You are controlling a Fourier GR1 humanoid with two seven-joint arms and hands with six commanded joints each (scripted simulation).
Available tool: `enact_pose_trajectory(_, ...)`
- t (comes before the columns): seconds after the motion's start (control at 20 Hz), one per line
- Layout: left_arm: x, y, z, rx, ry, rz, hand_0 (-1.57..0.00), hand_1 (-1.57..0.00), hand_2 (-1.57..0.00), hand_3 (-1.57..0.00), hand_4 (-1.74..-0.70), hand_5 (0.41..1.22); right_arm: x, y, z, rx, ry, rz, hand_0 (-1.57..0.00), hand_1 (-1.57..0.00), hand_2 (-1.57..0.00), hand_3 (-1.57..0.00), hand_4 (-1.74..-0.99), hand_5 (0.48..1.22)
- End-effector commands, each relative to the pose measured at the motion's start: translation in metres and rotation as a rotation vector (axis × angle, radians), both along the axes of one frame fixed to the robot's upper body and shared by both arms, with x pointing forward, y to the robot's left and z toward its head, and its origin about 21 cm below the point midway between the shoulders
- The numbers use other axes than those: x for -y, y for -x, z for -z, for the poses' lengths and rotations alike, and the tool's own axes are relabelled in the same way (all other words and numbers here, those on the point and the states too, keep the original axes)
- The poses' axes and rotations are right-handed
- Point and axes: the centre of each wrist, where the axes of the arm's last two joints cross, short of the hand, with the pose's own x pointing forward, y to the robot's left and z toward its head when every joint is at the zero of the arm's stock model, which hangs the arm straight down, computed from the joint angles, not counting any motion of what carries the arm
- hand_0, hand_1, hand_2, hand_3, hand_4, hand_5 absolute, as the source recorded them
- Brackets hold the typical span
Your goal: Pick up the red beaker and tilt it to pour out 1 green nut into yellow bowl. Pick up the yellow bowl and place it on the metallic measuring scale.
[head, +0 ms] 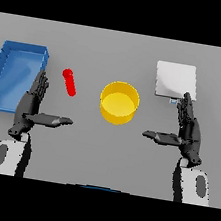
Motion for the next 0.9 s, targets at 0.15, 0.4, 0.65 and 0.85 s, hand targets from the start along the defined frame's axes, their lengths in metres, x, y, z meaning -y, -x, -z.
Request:
enact_pose_trajectory(0.15, 0.0, 0.001, 0.0, 0.001, 0.0, 0.0, 0.0, 0.0, 0.0, 0.0, -1.2, 0.652, -0.004, -0.001, 0.0, 0.0, -0.001, -0.002, 0.0, 0.0, 0.0, 0.0, -1.245, 0.681)
enact_pose_trajectory(0.4, 0.001, 0.018, -0.013, 0.03, -0.151, 0.058, 0.0, 0.0, 0.0, 0.0, -1.21, 0.65, -0.007, 0.02, -0.008, 0.15, 0.272, -0.048, 0.0, 0.0, 0.0, 0.0, -1.239, 0.679)
enact_pose_trajectory(0.65, 0.005, 0.022, -0.02, 0.015, -0.194, 0.094, 0.0, 0.0, 0.0, 0.0, -1.23, 0.662, -0.01, 0.023, -0.014, 0.139, 0.319, -0.054, 0.0, 0.0, 0.0, 0.0, -1.245, 0.681)
enact_pose_trajectory(0.85, 0.011, 0.008, -0.011, -0.019, -0.189, 0.126, 0.0, 0.0, 0.0, 0.0, -1.3, 0.702, -0.01, 0.028, -0.014, 0.154, 0.267, -0.08, 0.0, 0.0, 0.0, 0.0, -1.275, 0.68)
